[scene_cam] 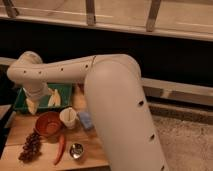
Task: Stack bowls into tray
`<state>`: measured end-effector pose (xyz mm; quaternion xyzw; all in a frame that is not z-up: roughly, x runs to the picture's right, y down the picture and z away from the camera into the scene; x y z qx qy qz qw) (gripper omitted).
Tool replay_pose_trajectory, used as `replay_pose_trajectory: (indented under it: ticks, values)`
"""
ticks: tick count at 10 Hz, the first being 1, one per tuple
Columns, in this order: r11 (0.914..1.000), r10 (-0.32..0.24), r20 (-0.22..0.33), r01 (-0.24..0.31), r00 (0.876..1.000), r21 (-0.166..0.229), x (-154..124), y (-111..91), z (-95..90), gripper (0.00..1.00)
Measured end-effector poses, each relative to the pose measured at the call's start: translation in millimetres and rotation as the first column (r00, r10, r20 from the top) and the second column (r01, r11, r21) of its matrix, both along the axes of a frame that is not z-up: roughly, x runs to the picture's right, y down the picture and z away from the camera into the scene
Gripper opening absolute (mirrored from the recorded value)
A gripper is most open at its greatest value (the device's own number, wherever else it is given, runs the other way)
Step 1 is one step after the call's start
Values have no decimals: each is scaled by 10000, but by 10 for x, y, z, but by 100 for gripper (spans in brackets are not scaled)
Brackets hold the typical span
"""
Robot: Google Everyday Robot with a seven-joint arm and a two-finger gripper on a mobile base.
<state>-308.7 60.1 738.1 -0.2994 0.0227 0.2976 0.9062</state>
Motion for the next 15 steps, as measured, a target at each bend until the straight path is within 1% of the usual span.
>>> replay_pose_trajectory:
  ticks: [4, 5, 6, 8, 9, 10, 12, 15]
  values:
    - [10000, 33, -40, -33, 10000, -2, 10, -5, 9, 80]
    - [9999, 64, -17, -64, 10000, -88, 0, 10, 23, 80]
    - [9997, 66, -15, -66, 10000, -240, 10, 54, 85, 80]
    - [9976, -42, -52, 38, 10000, -686, 7, 264, 301, 80]
    - [9963, -93, -79, 86, 9999, -853, -1, 349, 372, 80]
    - [9938, -87, -158, 69, 9998, -1107, 12, 441, 440, 80]
    - [9883, -128, -381, 68, 9992, -1525, 81, 576, 503, 80]
    - [9831, -108, -530, 9, 9985, -1830, 109, 678, 511, 80]
